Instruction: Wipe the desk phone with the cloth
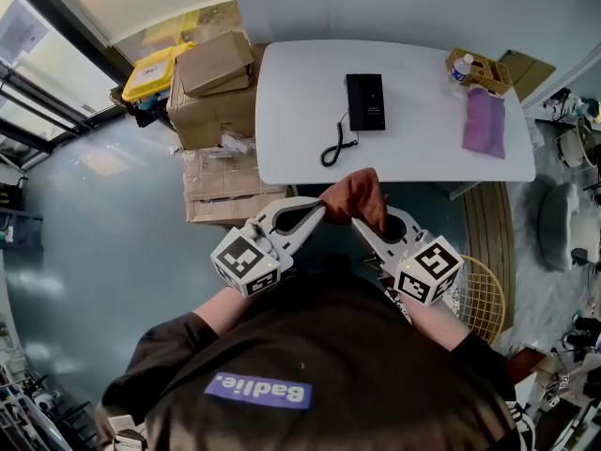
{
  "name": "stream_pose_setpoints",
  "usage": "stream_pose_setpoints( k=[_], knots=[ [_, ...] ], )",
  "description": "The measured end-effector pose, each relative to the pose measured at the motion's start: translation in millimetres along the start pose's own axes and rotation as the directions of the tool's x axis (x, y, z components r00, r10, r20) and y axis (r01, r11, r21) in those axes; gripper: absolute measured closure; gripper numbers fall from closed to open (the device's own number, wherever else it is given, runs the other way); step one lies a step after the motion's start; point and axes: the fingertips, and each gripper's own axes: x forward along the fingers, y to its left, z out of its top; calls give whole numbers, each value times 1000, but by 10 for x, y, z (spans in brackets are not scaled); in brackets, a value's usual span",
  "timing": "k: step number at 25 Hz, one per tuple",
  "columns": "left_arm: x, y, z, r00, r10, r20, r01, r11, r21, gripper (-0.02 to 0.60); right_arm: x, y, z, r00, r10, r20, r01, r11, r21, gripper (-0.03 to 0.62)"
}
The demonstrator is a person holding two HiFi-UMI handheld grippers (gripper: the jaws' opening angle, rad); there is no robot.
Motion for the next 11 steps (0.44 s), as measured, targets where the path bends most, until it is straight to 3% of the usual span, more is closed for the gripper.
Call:
stream_pose_setpoints(
  k=[11],
  knots=[
    [29,-30,-8,1000,-8,-3,8,1000,4,566,-22,13,-28,1000,6,-10,-6,1000,6,500]
  ],
)
